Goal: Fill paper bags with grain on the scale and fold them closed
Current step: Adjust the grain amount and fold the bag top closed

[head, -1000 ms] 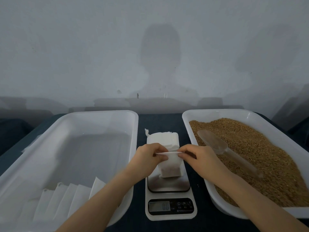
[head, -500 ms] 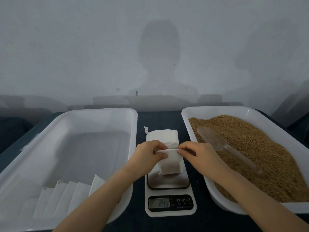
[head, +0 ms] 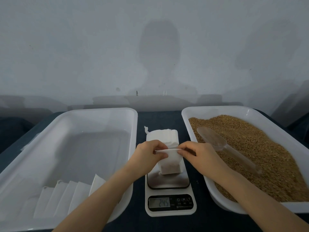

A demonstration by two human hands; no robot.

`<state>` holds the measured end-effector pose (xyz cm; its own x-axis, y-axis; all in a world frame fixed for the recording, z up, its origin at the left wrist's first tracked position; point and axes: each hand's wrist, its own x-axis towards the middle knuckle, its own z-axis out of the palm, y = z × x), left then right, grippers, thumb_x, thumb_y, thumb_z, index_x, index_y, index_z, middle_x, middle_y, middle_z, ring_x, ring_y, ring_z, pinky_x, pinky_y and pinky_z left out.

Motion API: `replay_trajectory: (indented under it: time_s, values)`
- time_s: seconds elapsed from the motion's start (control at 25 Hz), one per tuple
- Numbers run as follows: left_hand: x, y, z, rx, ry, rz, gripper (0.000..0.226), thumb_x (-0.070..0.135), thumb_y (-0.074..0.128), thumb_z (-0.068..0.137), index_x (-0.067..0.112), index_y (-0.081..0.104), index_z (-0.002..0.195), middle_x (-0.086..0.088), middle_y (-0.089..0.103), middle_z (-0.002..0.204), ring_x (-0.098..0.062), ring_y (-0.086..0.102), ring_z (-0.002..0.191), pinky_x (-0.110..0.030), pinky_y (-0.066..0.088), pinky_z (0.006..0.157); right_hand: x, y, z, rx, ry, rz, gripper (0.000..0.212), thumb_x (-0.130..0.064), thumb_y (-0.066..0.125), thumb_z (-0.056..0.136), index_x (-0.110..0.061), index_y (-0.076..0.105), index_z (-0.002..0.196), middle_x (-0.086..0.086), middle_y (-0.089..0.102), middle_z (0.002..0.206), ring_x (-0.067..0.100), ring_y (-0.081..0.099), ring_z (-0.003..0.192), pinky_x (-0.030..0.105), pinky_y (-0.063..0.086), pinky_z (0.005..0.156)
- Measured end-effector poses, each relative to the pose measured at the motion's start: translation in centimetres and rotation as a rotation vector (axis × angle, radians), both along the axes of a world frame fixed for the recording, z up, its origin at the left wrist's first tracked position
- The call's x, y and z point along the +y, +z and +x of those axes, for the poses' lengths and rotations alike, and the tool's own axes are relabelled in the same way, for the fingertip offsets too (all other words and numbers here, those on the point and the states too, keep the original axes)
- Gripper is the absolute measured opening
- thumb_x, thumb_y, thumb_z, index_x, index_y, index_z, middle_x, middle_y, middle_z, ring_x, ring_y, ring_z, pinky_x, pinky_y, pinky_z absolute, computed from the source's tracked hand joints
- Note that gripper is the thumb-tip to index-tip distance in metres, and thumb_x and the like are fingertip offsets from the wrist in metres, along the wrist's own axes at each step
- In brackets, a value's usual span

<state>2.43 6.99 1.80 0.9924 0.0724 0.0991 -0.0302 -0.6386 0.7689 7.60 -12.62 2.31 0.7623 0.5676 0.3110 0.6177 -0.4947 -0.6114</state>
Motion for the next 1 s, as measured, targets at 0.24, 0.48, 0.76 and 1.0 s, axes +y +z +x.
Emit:
replay_trajectory:
  time_s: [0.24,0.48,0.76,1.0]
  values:
    - [-0.07,0.0,0.05,0.01,0.0,0.009,0.012,0.028,0.068,0.087,0.036,0.06,0.092,0.023,0.06,0.088,0.002,0.057,0.081,-0.003,0.039,0.063,-0.03,0.02,-0.05,0.008,-0.001,0.003,0.011,-0.024,0.061,0.09,-0.023,0.069,0.098,-0.007,0.059,0.061,0.003,0.055,0.059,0.012,0.041,0.055]
    - [-0.03,0.06,0.03,0.019,-0.005,0.006,0.012,0.028,0.067,0.087,0.036,0.06,0.093,0.024,0.059,0.087,0.004,0.056,0.081,-0.002,0.038,0.063,0.0,-0.02,-0.02,0.006,0.0,0.013,0.011,-0.023,0.062,0.09,-0.023,0.07,0.098,-0.006,0.06,0.063,0.004,0.055,0.06,0.012,0.041,0.055]
    - [-0.03,0.04,0.08,0.018,-0.004,0.001,0.013,0.028,0.068,0.087,0.037,0.06,0.091,0.024,0.059,0.085,0.004,0.057,0.08,-0.002,0.04,0.06,-0.05,-0.11,0.07,-0.004,0.003,0.017,0.011,-0.023,0.062,0.09,-0.023,0.07,0.097,-0.01,0.058,0.06,0.002,0.055,0.059,0.011,0.041,0.055]
    - [0.03,-0.05,-0.03,0.009,-0.006,0.009,0.013,0.028,0.068,0.087,0.038,0.06,0.091,0.024,0.059,0.085,0.004,0.056,0.081,0.001,0.04,0.061,-0.04,-0.13,0.09,0.003,0.002,0.02,0.011,-0.024,0.062,0.09,-0.022,0.07,0.096,-0.007,0.06,0.062,0.004,0.054,0.059,0.013,0.041,0.055]
